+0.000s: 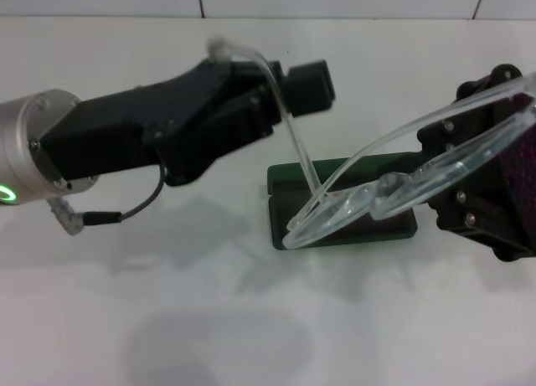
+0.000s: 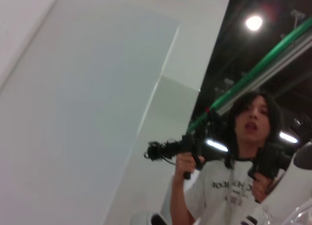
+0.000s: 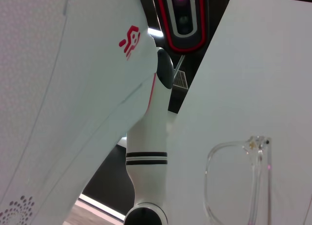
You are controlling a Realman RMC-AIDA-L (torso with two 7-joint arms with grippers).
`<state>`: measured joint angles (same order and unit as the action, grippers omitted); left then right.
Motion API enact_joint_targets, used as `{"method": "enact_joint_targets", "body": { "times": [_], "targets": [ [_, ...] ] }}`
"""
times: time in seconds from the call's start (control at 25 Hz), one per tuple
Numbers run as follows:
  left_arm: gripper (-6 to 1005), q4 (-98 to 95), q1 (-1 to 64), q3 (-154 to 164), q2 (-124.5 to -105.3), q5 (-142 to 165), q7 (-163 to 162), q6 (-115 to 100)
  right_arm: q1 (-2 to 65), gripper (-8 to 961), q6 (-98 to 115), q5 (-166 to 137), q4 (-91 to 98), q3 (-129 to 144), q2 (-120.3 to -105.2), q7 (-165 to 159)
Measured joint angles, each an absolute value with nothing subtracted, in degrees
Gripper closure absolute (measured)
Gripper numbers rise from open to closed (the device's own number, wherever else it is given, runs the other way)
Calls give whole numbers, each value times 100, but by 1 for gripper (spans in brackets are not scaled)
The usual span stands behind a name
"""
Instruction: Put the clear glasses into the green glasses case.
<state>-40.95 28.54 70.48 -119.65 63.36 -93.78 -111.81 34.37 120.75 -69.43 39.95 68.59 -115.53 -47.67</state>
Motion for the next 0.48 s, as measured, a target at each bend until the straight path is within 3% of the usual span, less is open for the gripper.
{"method": "enact_joint_targets", "body": {
  "times": [0.48],
  "targets": [
    [932, -4071, 2739, 7039, -11962, 6292, -9326, -10911, 3381, 893, 12147, -6933, 3999, 6879, -11563, -4763]
  ]
}}
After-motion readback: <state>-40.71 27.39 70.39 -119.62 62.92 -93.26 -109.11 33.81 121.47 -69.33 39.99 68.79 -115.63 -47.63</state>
